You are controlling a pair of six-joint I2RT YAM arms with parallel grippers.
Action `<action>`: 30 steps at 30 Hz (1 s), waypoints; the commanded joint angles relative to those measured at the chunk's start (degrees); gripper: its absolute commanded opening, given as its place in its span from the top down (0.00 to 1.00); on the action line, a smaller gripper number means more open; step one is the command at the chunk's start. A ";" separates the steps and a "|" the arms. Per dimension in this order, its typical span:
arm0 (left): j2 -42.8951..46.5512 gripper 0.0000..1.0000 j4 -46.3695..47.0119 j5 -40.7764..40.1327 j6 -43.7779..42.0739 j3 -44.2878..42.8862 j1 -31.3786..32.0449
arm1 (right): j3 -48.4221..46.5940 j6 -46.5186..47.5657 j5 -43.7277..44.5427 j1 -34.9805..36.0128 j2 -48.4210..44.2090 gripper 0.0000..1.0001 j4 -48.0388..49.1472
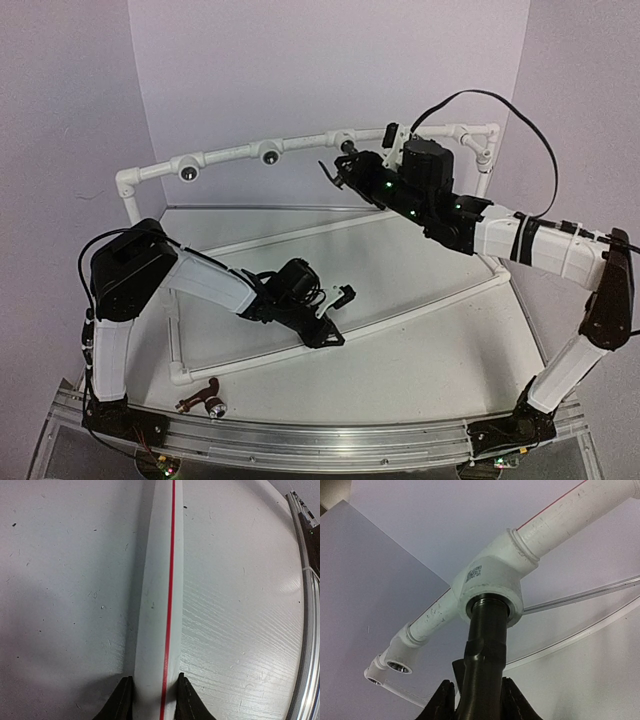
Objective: Install the water faucets
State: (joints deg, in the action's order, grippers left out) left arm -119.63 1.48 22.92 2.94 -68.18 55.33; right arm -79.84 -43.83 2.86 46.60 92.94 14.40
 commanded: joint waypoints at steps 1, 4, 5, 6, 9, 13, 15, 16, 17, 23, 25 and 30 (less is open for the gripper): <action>-7.82 0.92 -16.34 -3.81 4.53 4.78 1.23 | 0.06 7.22 -5.76 2.13 -6.15 0.47 9.29; -7.84 0.92 -16.36 -4.08 4.53 4.82 1.18 | 2.95 16.16 -3.66 2.12 -9.82 0.34 1.34; -7.89 0.92 -16.38 -4.05 4.51 4.83 1.20 | 4.31 18.87 -3.24 2.11 -11.15 0.30 -0.21; -7.99 0.92 -16.40 -4.00 4.45 4.78 1.23 | 5.94 21.33 -3.08 2.10 -12.67 0.26 -1.53; -8.16 0.92 -16.42 -3.73 4.44 4.49 1.18 | 6.50 30.28 -2.89 2.11 -16.67 0.16 -10.78; -8.07 0.92 -16.43 -3.93 4.44 4.60 1.18 | 4.24 43.99 -2.11 2.19 -20.80 0.11 -24.00; -8.13 0.92 -16.43 -3.97 4.45 4.56 1.18 | 3.33 52.72 -4.00 2.27 -22.42 0.11 -29.15; -8.16 0.92 -16.43 -3.93 4.45 4.52 1.19 | 2.82 57.18 -5.26 2.30 -23.09 0.11 -30.95; -8.16 0.92 -16.42 -3.89 4.44 4.49 1.20 | 2.33 62.10 -6.27 2.34 -23.72 0.10 -32.37; -8.22 0.92 -16.43 -4.11 4.44 4.43 1.18 | -2.65 86.15 -3.92 3.43 -23.26 0.10 -34.87; -8.30 0.92 -16.49 -4.62 4.54 4.48 1.18 | -4.54 88.10 -3.01 3.53 -21.96 0.10 -34.83; -8.43 0.92 -16.41 -6.53 5.36 4.82 -0.19 | -5.73 88.85 1.51 3.96 -19.13 0.11 -34.06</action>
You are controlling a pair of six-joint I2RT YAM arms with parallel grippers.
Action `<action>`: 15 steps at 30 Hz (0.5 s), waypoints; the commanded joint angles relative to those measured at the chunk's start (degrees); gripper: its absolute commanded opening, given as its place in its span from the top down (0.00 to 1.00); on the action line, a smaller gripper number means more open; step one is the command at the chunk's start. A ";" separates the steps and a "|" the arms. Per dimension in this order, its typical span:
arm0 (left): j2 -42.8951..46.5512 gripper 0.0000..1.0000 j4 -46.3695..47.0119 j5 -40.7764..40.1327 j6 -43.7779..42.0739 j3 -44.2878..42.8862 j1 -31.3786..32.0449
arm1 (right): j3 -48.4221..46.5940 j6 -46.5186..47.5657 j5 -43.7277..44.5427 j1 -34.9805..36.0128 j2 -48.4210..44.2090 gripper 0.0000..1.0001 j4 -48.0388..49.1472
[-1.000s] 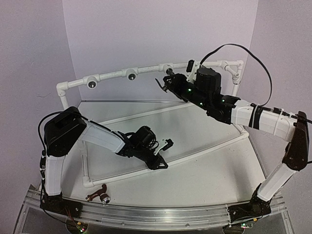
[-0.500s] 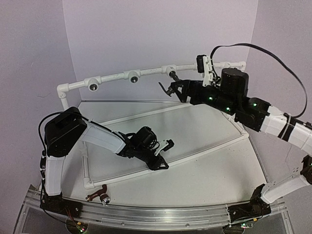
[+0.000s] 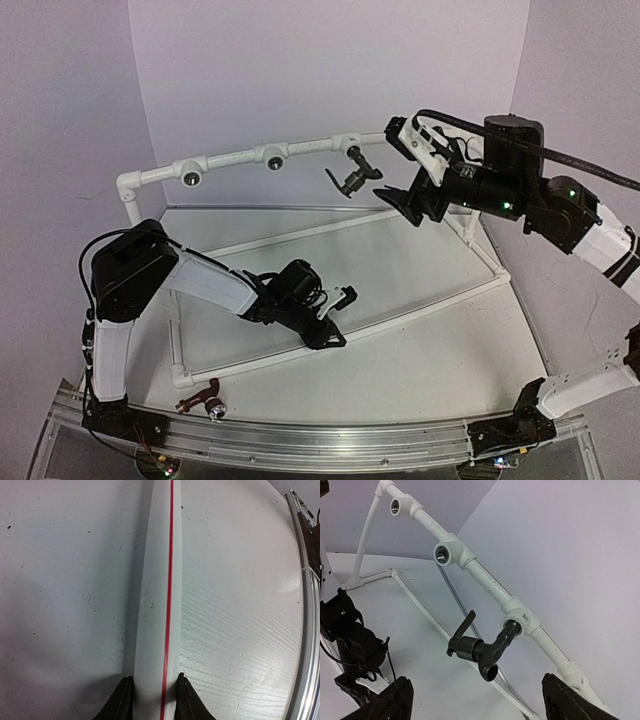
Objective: Install the water faucets
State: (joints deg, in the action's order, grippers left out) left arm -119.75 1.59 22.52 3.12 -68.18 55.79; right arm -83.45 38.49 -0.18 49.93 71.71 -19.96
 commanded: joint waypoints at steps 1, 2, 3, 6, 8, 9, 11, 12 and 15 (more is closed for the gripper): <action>-8.37 0.92 -16.50 -6.42 5.38 4.88 -1.08 | -1.81 8.69 6.84 1.10 2.66 0.11 0.81; -8.44 0.92 -16.46 -6.54 5.48 4.88 -1.38 | -1.85 12.42 9.55 1.93 3.41 0.11 1.27; -8.53 0.92 -16.46 -6.45 5.45 4.85 -1.49 | -2.65 16.89 13.11 2.80 4.81 0.10 1.59; -8.59 0.92 -16.45 -6.12 5.27 4.71 -1.58 | -6.05 29.62 23.00 4.89 9.96 0.10 2.60; -8.48 0.92 -16.45 -6.09 5.18 4.72 -1.56 | -7.28 39.07 26.73 5.70 12.39 0.09 5.00; -8.42 0.92 -16.48 -6.09 5.12 4.77 -1.56 | -7.17 43.47 28.20 5.93 13.45 0.10 7.42; -8.35 0.92 -16.45 -6.21 5.06 4.86 -1.53 | -6.65 50.92 30.49 6.11 15.26 0.10 11.34; -8.35 0.92 -16.45 -6.16 5.05 4.83 -1.56 | -5.97 54.58 31.72 6.21 16.05 0.10 14.41; -8.50 0.92 -16.44 -5.72 4.97 4.87 -1.57 | -3.82 64.27 35.28 6.64 17.96 0.14 22.66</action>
State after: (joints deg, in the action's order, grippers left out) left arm -120.01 1.74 23.08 3.33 -68.18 55.18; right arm -88.11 83.61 26.00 56.09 88.45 -11.50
